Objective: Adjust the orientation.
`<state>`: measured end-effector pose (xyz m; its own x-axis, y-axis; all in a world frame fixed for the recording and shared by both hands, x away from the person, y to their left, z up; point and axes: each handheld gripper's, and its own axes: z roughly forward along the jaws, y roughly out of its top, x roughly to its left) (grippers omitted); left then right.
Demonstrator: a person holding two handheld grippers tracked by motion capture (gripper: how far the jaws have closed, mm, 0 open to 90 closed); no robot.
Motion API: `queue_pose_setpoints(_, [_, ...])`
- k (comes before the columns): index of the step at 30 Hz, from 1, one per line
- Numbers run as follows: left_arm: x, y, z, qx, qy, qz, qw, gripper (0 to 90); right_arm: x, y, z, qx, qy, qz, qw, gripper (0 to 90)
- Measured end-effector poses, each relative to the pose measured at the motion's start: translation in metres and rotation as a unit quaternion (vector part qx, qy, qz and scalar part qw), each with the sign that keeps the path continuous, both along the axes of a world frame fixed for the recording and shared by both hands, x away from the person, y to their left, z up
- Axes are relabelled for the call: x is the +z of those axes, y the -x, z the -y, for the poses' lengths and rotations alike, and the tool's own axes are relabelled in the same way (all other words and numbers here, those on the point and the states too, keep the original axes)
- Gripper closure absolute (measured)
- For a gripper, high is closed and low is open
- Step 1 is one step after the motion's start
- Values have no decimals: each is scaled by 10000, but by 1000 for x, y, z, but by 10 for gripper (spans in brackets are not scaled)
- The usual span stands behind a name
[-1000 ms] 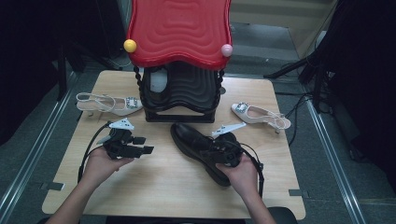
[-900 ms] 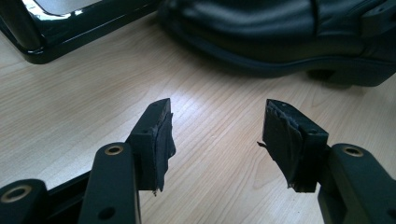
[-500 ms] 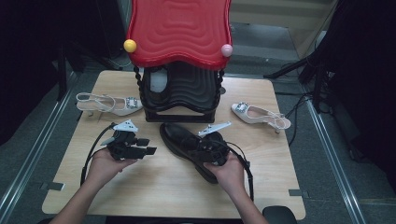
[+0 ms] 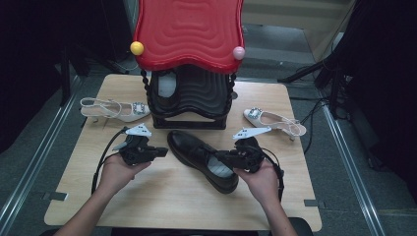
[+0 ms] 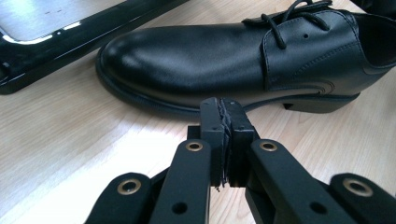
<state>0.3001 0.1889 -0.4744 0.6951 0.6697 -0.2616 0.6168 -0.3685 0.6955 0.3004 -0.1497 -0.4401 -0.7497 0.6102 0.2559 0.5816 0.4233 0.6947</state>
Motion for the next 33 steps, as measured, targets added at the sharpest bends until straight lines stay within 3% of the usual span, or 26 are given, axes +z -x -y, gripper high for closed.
queue_pose_setpoints(2, [1, -4, 5, -46, -74, -17, 10000, 889, 0, -4, 3, 4, 71, 63, 10000, 884])
queue_pose_setpoints(5, [3, -8, 12, -11, -6, -15, 10000, 889, -4, -18, 11, -27, 102, 21, 9999, 900])
queue_pose_setpoints(8, [0, -9, 21, 3, 50, 27, 10000, 886, -17, -36, 14, -161, 338, 49, 9993, 900])
queue_pose_setpoints(9, [0, -9, 21, 3, 50, 27, 10000, 886, -21, -38, 15, -198, 313, 56, 9993, 900])
queue_pose_setpoints(17, [-15, -3, 34, 34, 143, -19, 9999, 884, -34, -41, 14, -215, 305, -34, 9993, 900])
queue_pose_setpoints(25, [-27, 1, 55, -250, 21, -86, 9996, 885, -41, -36, 10, -206, 328, -109, 9992, 900])
queue_pose_setpoints(33, [-27, -2, 54, -236, 65, -132, 9996, 880, -41, -27, 9, -299, 341, -136, 9989, 900])
